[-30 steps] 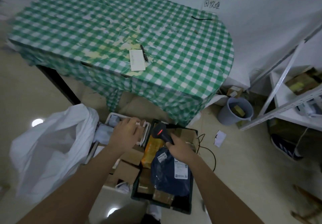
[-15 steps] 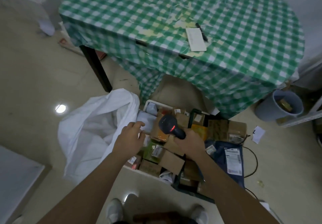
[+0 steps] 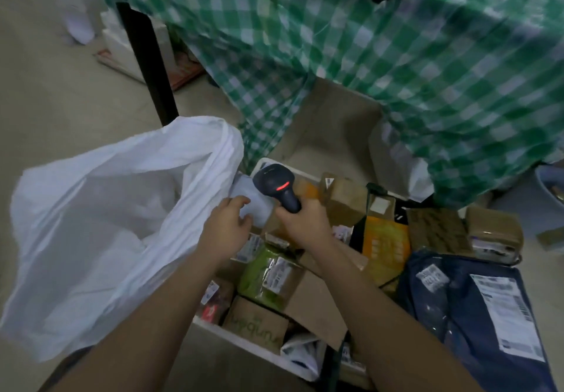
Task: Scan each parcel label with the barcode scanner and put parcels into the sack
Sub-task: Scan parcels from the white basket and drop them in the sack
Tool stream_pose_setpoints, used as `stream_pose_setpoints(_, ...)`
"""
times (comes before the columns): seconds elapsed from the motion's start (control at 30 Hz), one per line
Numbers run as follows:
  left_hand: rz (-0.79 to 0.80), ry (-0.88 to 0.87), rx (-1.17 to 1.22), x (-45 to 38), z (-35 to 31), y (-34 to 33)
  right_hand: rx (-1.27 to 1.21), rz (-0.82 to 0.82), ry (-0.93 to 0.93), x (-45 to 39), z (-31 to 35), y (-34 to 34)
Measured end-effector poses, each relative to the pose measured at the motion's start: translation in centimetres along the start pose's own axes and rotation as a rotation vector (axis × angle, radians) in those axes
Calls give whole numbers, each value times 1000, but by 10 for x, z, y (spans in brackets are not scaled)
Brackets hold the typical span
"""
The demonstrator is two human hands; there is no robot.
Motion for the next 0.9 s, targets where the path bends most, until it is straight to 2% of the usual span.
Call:
stream_pose_setpoints(0.13,-54,-31,38,10,22,-9,-2,24,31,5,-13,-17)
stream_pose_setpoints(0.27,-79,-50,-44,40,33,-3,132,66,46,29,-17,-21)
stream_pose_setpoints(0.47,35,120,-229,93,77,4,267,129,74,76,-17,-33)
stream_pose_setpoints(0.53,56,154,-270,106,89,3,289,121,86,86,-19,-40)
stream_pose_setpoints(0.67,81,222,-208,132,98,-11,313,70,103,108,-21,-53)
stream_pose_setpoints(0.83,3,218,-235,141,91,-19,323,14,41,132,-22,-49)
stream_pose_setpoints(0.9,31,251,-179,143,94,-19,307,-3,26,140,-17,-45)
Point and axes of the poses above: each hand's wrist, its own x-axis away from the middle knuckle, its own y-axis out of the back of the hand, z = x × y, the point moved 7 cm from there along -x, towards the middle knuckle, and after that the axes turned 4 degrees about z, right-handed, at the moved point
